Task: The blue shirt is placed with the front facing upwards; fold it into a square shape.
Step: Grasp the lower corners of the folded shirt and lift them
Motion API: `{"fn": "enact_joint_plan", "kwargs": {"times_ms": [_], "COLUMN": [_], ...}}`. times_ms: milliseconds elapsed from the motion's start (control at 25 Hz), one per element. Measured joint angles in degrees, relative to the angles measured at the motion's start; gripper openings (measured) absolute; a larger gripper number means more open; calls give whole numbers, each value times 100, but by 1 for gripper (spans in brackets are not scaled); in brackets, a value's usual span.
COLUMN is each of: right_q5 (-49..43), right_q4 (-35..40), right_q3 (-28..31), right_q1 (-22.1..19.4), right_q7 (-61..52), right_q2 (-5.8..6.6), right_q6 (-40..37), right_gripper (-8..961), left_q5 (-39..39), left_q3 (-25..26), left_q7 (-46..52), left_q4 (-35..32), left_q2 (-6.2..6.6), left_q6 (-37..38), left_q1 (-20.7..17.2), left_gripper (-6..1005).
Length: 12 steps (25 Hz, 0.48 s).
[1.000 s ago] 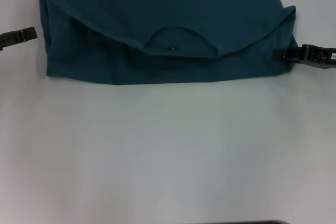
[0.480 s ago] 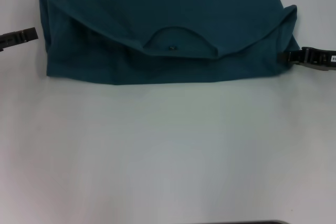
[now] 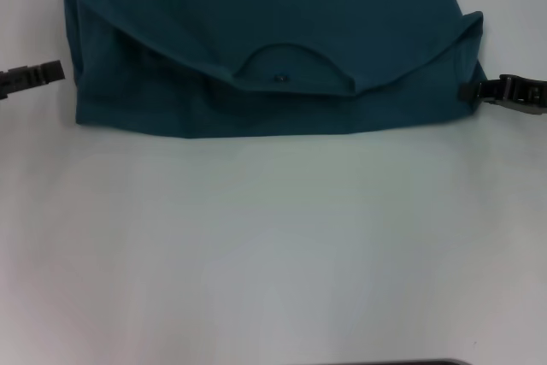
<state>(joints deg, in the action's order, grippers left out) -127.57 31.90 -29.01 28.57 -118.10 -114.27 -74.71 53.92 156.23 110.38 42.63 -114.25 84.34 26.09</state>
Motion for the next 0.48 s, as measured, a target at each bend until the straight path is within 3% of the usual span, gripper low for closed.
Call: {"fn": "enact_joint_plan", "kwargs": {"times_ms": [480], "right_q5": [21], "right_q4": [0], "right_q3": [23], "right_q1": [11], "right_q7": [-58], "right_q2": [6], "right_q6": [-19], "right_gripper": [24], "left_q5": [-5], "left_q3": [-690], "left_q7": [-261], "left_q4": [-35], "left_q2": [-304], "left_q6": [-438], "left_q1": [21], "left_gripper": [843]}}
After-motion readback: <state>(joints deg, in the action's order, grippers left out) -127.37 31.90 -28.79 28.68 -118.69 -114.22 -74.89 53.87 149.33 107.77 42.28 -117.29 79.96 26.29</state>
